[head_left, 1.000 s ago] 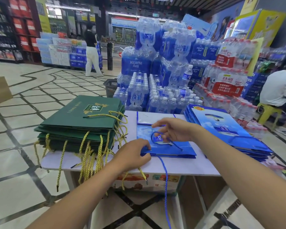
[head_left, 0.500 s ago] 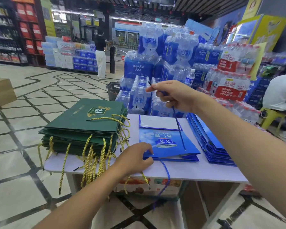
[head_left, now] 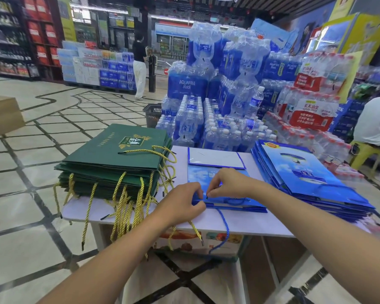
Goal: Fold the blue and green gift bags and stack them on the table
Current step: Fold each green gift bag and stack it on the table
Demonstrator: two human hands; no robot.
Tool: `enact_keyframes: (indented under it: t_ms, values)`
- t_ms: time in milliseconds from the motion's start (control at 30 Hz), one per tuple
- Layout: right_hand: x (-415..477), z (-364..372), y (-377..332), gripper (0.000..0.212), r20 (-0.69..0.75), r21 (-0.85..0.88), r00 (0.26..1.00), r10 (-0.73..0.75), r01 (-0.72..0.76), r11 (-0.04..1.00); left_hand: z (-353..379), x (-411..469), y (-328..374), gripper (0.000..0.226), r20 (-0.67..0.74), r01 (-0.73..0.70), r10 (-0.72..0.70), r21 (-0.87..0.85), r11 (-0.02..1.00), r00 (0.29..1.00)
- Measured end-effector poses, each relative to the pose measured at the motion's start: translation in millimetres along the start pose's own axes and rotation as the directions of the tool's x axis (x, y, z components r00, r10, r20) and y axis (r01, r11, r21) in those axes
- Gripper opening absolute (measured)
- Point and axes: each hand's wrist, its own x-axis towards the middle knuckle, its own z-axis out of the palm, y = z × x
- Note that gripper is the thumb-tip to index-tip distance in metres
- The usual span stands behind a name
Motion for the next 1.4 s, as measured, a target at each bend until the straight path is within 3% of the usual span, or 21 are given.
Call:
enact_keyframes:
  t_ms: [367,533,767,967,1033,1100,1200,1233,1267,1333,1400]
  values:
    - [7.0,9.1,2.7,0.007,-0.066,0.098,0.996,0.061,-0.054,0.994,3.6,0.7,1.0,0.006,-0.045,0.012,-0.011,0.037,0.999,0.999]
    - [5.3,11.1,-0.7,0.013,0.006,0.026,0.999,0.053,-0.053,0.998,4.2,3.3,-1.6,0.01,-0.058,0.007,-0.004,0.044,0.999,0.998]
    - [-12.0,1.5,-4.7,0.028,-0.011,-0.028,0.998,-0.054,0.054,0.998,6.3,6.6,-9.1,0.009,-0.136,0.003,-0.003,0.001,1.0,0.991]
    - [-12.5,-0.4,-9.9,0.029,-0.064,-0.06,0.993,-0.095,0.091,0.994,9.1,5.3,-11.3,0.01,-0.233,-0.053,0.062,0.047,0.997,0.97]
    - [-11.9,-5.0,-4.8,0.042,-0.134,-0.172,0.983,-0.127,0.103,0.98,8.4,5.1,-11.6,0.01,-0.268,-0.054,0.059,0.026,0.998,0.962]
    - [-16.5,-11.4,-2.1,0.05,-0.293,-0.218,0.945,-0.149,0.085,0.972,7.0,5.9,-11.9,0.012,-0.284,-0.049,0.048,0.007,0.999,0.958]
    - [-33.9,-5.7,-9.4,0.021,-0.611,-0.2,0.761,-0.216,0.116,0.973,8.3,6.7,-13.1,0.014,-0.289,-0.063,0.063,0.01,0.998,0.955]
    - [-40.4,0.3,-14.3,0.009,-0.667,-0.182,0.72,-0.191,0.092,0.979,9.2,6.8,-13.4,0.013,-0.292,-0.062,0.06,0.002,0.998,0.955]
    - [-47.5,6.4,-21.2,0.002,-0.662,-0.104,0.743,-0.103,0.044,0.994,9.7,6.8,-13.7,0.013,-0.298,-0.06,0.056,-0.006,0.998,0.953]
    - [-55.1,20.5,-32.7,0.014,-0.461,0.18,0.872,0.162,-0.087,0.98,9.9,7.1,-14.0,0.013,-0.31,-0.059,0.054,-0.008,0.998,0.949]
    - [-53.9,35.4,-38.3,0.018,-0.224,0.419,0.923,0.311,-0.197,0.886,9.9,6.8,-14.4,0.012,-0.316,-0.07,0.068,0.006,0.998,0.946]
